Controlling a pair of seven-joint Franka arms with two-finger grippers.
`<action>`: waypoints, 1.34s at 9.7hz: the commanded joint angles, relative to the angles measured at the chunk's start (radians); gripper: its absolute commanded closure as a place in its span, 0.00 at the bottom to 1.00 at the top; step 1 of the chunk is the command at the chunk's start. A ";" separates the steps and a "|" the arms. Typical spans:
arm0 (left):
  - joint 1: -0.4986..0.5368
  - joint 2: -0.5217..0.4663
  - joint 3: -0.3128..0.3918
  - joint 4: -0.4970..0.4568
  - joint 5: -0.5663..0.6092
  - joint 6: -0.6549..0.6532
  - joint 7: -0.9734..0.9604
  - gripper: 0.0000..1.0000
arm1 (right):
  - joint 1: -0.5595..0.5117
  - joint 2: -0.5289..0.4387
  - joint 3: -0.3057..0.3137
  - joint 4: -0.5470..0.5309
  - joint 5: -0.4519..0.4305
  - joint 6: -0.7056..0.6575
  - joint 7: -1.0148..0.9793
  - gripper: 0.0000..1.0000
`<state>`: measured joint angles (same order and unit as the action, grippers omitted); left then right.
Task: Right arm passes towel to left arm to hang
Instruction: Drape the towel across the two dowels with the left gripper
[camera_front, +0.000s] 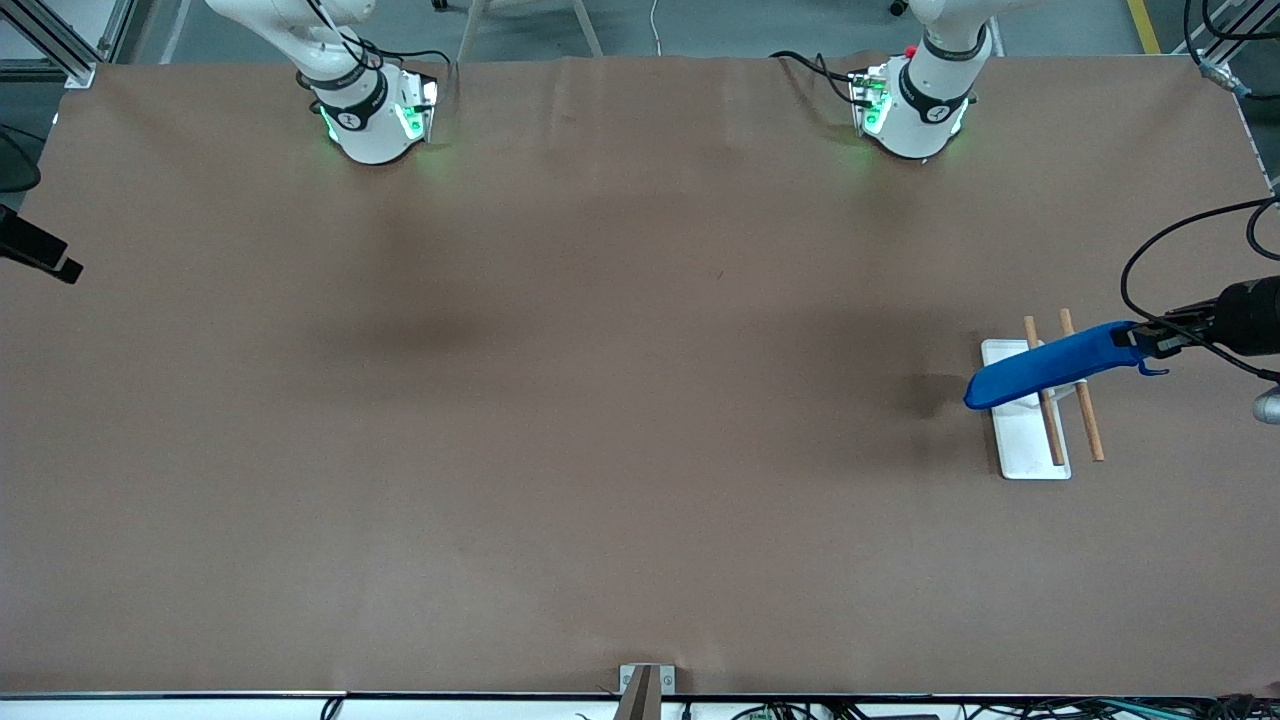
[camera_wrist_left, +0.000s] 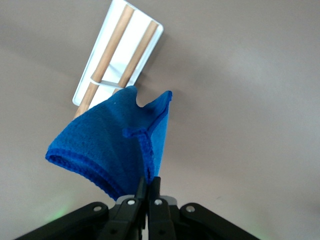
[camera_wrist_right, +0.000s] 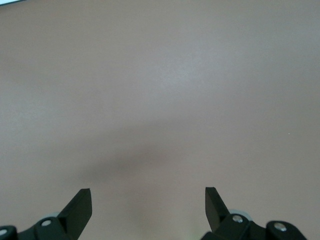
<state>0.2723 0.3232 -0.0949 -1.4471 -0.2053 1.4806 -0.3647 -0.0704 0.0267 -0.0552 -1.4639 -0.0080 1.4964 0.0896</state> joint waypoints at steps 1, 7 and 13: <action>-0.004 0.016 0.018 -0.027 -0.005 0.023 -0.183 1.00 | -0.005 -0.033 0.008 -0.032 0.011 0.013 -0.002 0.00; -0.007 0.043 0.167 -0.090 -0.005 0.157 -0.349 0.99 | 0.009 -0.033 0.003 -0.033 0.008 0.015 -0.001 0.00; -0.027 0.077 0.239 -0.078 -0.014 0.218 -0.280 0.00 | 0.006 -0.031 0.003 -0.035 0.008 0.010 -0.002 0.00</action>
<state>0.2693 0.3906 0.1337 -1.5180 -0.2190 1.6810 -0.6784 -0.0639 0.0240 -0.0522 -1.4642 -0.0079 1.4972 0.0896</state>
